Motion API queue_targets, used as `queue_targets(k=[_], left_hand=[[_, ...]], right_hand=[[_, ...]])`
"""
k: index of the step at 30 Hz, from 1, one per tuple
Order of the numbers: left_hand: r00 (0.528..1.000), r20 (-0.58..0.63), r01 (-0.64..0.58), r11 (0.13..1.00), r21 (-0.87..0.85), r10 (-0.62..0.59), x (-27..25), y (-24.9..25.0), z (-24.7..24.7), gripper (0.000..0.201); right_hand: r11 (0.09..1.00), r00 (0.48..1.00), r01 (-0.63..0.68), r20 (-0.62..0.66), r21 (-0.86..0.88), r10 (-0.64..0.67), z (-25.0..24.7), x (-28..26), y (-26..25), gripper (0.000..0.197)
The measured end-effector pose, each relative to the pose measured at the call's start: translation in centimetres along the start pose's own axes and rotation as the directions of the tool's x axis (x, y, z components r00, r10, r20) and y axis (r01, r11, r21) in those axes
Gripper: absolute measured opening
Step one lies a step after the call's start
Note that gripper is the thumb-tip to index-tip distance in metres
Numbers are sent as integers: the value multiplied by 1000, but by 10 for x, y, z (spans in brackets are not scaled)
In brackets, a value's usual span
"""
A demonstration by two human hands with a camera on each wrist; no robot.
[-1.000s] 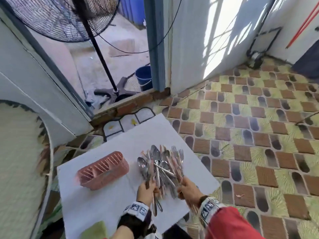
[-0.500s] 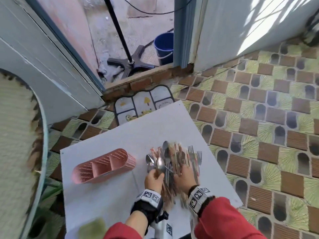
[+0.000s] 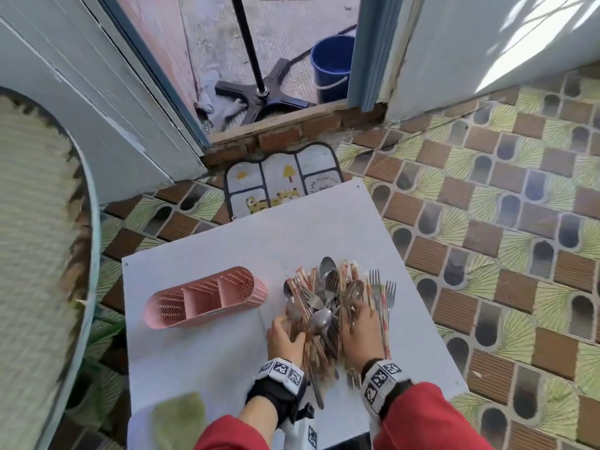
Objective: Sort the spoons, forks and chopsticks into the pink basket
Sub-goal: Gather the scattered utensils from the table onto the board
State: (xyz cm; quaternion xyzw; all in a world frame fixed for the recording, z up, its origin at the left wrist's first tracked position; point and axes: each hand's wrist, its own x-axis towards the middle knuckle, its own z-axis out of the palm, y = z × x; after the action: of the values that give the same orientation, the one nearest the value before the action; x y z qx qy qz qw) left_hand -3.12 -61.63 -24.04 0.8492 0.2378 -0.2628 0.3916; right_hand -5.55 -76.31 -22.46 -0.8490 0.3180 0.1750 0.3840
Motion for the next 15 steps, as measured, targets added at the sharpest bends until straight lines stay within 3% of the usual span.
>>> queue_targets(k=[9, 15], left_hand=[[997, 17, 74, 997, -36, -73, -17, -23, -3, 39], [1000, 4, 18, 1000, 14, -18, -39, -35, -27, 36]], right_hand=[[996, 1000, -27, -8, -88, 26, -2, -17, 3, 49], [999, 999, -37, -10, 2, 37, -14, -37, -2, 52]])
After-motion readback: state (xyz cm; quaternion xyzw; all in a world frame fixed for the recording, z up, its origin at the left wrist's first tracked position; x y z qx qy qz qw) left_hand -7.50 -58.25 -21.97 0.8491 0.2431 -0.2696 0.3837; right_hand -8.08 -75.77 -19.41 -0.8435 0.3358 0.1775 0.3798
